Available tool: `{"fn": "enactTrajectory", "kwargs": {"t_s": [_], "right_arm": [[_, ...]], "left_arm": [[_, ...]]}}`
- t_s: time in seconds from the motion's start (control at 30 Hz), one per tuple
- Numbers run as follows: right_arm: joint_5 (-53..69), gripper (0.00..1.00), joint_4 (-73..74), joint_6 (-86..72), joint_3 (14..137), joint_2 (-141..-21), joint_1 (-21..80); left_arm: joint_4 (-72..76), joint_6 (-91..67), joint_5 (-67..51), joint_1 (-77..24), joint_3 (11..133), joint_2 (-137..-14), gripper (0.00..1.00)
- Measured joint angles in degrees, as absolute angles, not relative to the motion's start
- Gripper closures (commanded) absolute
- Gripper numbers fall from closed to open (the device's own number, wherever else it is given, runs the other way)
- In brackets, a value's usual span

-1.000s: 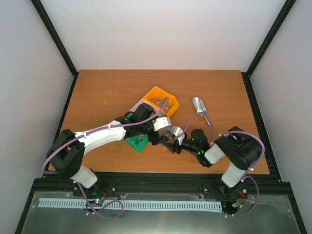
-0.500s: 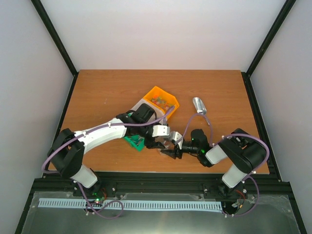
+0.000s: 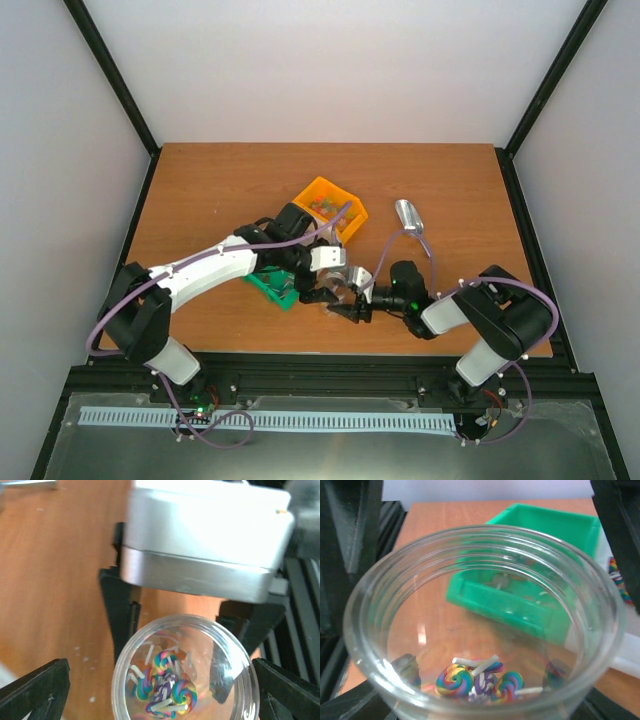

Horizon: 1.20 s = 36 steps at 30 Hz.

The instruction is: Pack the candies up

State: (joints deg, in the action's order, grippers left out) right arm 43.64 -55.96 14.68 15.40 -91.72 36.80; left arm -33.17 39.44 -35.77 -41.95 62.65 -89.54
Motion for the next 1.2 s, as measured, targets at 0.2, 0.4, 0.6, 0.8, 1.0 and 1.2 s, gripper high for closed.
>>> {"fn": "enactTrajectory", "kwargs": {"t_s": [0.2, 0.4, 0.6, 0.8, 1.0, 1.2], "right_arm": [[35.0, 0.71, -57.6, 11.8, 18.3, -93.5, 36.8], [30.2, 0.71, -58.5, 9.1, 19.1, -95.5, 36.8], [29.1, 0.71, -59.0, 8.9, 19.1, -95.6, 36.8], [29.1, 0.71, -58.9, 8.9, 19.1, -95.6, 36.8], [32.2, 0.71, -59.2, 8.9, 18.5, -95.7, 36.7], [41.5, 0.70, -57.6, 11.7, 17.2, -95.2, 36.8]], "left_arm": [[-25.8, 30.3, -31.0, -41.2, 62.3, -88.5, 0.06], [-22.1, 26.6, -27.7, -41.2, 62.1, -89.7, 0.18], [-21.4, 26.6, -26.0, -41.3, 60.9, -90.2, 0.15], [-21.4, 27.3, -25.9, -41.3, 60.5, -90.5, 0.26], [-22.6, 30.0, -27.8, -41.3, 60.4, -90.5, 0.28], [-30.2, 41.0, -34.3, -41.5, 60.5, -90.3, 0.32]]}}
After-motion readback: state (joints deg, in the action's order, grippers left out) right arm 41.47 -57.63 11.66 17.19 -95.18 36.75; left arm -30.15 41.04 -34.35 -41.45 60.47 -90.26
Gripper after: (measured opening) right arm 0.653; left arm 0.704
